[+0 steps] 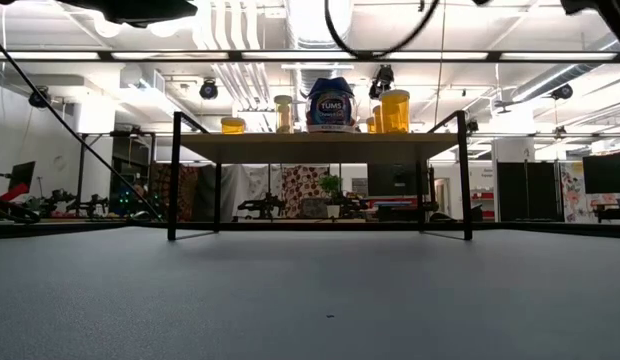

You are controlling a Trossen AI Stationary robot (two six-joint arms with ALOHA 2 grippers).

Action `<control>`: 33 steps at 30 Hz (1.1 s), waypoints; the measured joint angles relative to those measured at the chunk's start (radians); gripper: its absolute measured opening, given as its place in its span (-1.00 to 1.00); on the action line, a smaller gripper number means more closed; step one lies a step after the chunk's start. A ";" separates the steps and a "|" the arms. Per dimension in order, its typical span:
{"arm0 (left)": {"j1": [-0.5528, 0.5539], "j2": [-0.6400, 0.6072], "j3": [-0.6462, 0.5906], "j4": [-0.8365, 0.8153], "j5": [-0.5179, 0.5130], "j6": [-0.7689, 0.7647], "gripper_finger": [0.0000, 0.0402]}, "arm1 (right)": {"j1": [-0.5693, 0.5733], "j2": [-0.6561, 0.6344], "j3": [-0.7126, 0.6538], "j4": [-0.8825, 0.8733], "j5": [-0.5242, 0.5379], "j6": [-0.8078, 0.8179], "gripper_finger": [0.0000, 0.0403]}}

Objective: Pick and place medicine bottles onto shelf by color
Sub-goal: Align the large orange pill bottle with the other large orange pill bottle on the shelf

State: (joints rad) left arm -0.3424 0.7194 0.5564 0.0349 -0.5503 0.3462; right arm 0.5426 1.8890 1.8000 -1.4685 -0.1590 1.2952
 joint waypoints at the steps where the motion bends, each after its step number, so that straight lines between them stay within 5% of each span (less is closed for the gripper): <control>1: 0.000 0.000 0.000 0.000 0.000 0.000 -0.96 | 0.003 0.000 -0.018 0.012 -0.005 0.010 0.19; 33: -0.001 0.000 0.000 0.000 0.001 0.005 -0.96 | 0.062 -0.002 -0.206 0.125 -0.053 -0.130 0.19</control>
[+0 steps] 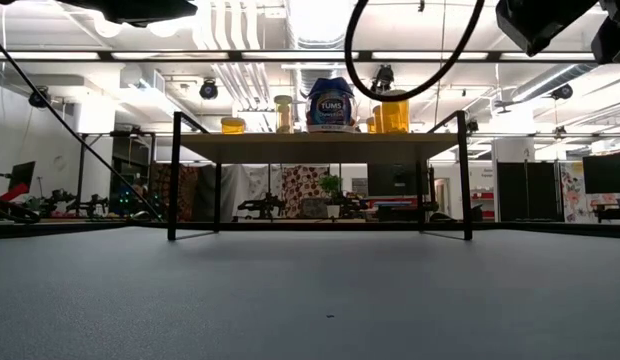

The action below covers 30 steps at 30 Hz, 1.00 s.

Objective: Pick and place medicine bottles onto shelf by color
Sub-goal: Align the large orange pill bottle with the other large orange pill bottle on the shelf

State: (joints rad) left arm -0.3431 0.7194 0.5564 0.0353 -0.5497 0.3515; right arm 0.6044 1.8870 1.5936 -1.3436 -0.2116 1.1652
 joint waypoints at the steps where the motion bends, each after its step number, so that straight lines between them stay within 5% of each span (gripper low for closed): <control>1: 0.000 0.000 0.000 0.000 0.000 0.000 -0.96 | 0.000 0.000 0.000 0.001 0.000 0.000 0.19; 30: 0.000 0.000 0.000 0.000 0.000 0.000 -0.96 | 0.000 -0.035 -0.085 0.052 0.003 0.134 0.40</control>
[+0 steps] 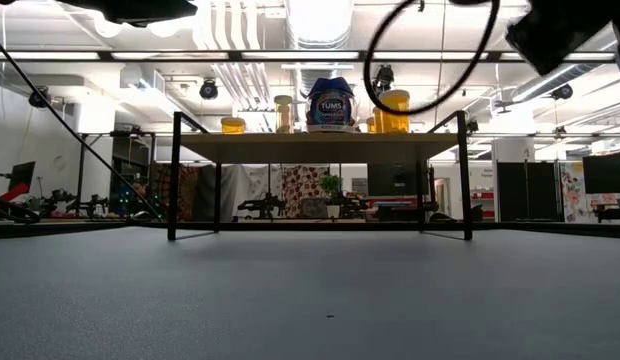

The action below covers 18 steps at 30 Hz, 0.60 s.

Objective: Pick and place medicine bottles onto shelf by color
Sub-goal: Align the large orange pill bottle with the other large orange pill bottle on the shelf

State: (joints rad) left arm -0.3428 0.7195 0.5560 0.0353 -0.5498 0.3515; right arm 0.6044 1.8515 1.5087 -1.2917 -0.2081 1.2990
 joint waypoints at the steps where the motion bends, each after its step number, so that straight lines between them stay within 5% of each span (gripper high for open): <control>1: 0.000 0.000 0.000 0.000 0.000 0.000 -0.96 | 0.000 0.000 -0.012 0.005 0.000 -0.002 0.38; 12: -0.001 0.000 0.000 0.000 0.000 0.000 -0.96 | 0.000 0.000 -0.054 0.071 -0.006 -0.043 -0.04; 18: 0.000 0.000 0.000 0.000 0.000 -0.004 -0.96 | 0.000 -0.003 -0.054 0.074 -0.009 -0.062 -0.04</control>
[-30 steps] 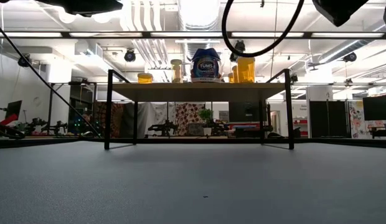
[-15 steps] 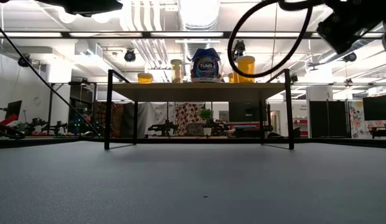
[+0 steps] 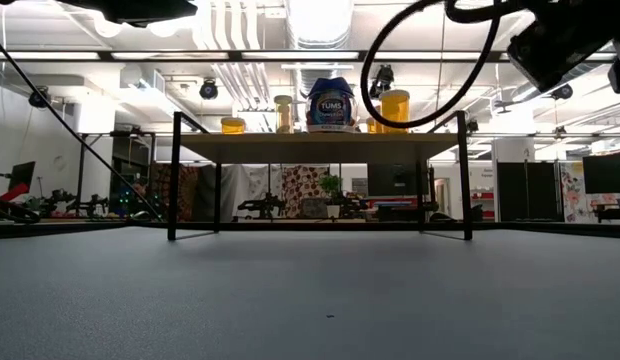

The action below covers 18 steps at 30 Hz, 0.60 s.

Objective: Pick and place medicine bottles onto shelf by color
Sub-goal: Align the large orange pill bottle with the other large orange pill bottle on the shelf

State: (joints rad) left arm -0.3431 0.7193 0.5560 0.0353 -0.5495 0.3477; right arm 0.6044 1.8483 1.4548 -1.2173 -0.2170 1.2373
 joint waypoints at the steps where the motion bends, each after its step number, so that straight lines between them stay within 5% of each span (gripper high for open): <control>1: 0.000 0.000 0.000 0.001 0.000 -0.001 -0.96 | 0.000 -0.004 0.000 0.009 0.000 -0.008 -0.04; 9: 0.000 0.000 0.000 0.003 0.001 -0.081 -0.96 | -0.062 -0.028 0.061 0.117 0.181 -0.216 0.00; 18: 0.001 0.008 -0.005 -0.001 0.104 -0.288 -0.96 | -0.206 -0.028 0.077 0.391 0.447 -0.791 -0.01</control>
State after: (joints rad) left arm -0.3424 0.7275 0.5510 0.0340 -0.4452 0.0601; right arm 0.3984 1.8202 1.5314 -0.8261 0.2296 0.4467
